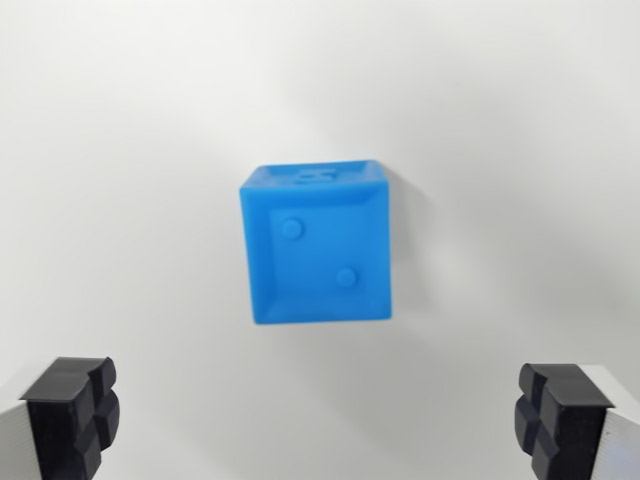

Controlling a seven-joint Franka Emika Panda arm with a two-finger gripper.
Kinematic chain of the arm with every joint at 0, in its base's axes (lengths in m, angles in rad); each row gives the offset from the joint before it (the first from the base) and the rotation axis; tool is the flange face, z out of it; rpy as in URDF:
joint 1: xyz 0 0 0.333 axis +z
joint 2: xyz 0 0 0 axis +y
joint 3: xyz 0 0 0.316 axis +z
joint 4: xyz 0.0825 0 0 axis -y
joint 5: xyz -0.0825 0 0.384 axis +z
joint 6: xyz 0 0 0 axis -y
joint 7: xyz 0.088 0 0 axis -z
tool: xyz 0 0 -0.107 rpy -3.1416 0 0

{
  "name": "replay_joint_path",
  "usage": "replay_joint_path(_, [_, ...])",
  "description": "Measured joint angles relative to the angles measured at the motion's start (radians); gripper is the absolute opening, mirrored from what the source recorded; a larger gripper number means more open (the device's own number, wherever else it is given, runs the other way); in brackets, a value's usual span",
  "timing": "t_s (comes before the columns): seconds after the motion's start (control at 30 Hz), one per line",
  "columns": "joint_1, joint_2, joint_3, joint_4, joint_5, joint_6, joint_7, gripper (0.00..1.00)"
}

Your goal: Stack cube

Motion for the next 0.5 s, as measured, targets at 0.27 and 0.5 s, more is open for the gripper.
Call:
replay_joint_path(0.27, [0.000,0.085,0.000,0.002,0.001,0.081,-0.009,1.00])
replay_joint_path(0.5, [0.000,0.150,0.002,0.010,0.005,0.138,-0.013,1.00])
